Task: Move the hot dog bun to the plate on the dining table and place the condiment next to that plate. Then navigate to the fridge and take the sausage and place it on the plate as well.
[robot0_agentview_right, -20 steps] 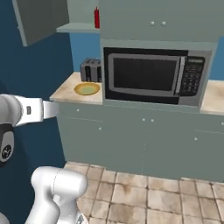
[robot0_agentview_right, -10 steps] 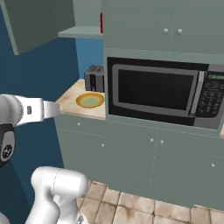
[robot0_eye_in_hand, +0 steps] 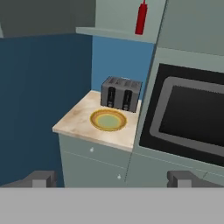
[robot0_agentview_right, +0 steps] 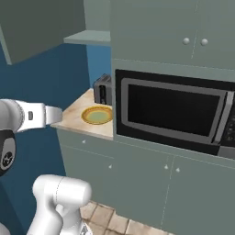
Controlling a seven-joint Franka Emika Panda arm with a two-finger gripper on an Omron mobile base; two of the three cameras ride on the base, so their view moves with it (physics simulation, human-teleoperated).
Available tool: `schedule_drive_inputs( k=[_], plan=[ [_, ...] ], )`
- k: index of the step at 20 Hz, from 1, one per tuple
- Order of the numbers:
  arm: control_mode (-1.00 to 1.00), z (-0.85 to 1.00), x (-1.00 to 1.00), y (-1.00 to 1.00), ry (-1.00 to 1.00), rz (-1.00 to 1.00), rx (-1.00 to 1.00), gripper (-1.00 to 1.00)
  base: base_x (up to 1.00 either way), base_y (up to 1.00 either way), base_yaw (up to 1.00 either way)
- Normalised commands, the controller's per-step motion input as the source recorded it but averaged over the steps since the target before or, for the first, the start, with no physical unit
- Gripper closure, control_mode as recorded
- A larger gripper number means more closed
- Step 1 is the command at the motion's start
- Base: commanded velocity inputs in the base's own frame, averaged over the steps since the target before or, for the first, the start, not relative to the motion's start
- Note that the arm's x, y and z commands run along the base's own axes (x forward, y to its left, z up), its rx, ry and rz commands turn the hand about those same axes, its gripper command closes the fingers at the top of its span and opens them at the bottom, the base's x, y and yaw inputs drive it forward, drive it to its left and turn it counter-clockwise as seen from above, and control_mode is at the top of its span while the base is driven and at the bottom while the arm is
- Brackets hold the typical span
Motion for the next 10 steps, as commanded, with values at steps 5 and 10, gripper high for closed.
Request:
schedule_drive_inputs(
  k=[5, 10],
  plan=[
    [1.0, 0.0, 0.0, 0.0, 0.0, 0.0, 0.0, -1.0, 0.57, 0.0, 0.16],
    [1.0, 0.0, 0.0, 0.0, 0.0, 0.0, 0.0, -1.0, 0.6, 0.07, 0.07]
  ],
)
